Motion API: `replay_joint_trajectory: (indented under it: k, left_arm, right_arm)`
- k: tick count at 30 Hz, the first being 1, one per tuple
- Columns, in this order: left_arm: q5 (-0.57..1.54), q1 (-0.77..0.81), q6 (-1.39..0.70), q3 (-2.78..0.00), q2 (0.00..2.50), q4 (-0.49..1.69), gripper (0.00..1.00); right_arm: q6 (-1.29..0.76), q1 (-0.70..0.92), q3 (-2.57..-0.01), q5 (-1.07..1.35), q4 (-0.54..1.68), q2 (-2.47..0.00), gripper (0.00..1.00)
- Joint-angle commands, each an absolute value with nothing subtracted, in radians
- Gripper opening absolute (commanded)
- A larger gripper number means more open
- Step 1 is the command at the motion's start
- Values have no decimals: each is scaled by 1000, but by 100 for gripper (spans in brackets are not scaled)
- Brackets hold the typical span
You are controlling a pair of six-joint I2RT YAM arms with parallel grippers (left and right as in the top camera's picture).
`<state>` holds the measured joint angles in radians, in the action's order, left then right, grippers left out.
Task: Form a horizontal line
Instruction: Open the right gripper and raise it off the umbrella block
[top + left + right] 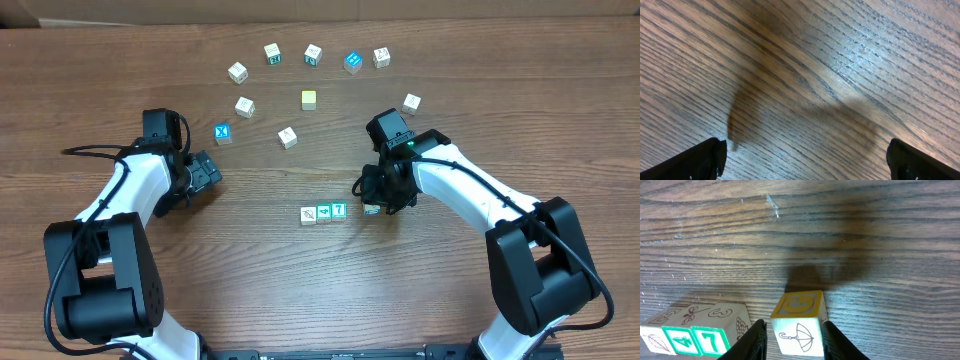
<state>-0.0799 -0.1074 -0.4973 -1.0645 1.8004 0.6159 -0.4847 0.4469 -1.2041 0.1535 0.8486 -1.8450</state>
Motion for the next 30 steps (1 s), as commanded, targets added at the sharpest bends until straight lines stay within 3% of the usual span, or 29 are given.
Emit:
replay_joint_trajectory:
  k: [1, 30]
  left_arm:
    - [-86, -111, -494, -1061, 1812, 616, 100]
    - [-86, -111, -494, -1061, 1812, 616, 100]
  right_arm:
    - [-494, 451, -1205, 171, 842, -1850, 33]
    - [-554, 446, -1205, 165, 813, -1850, 34]
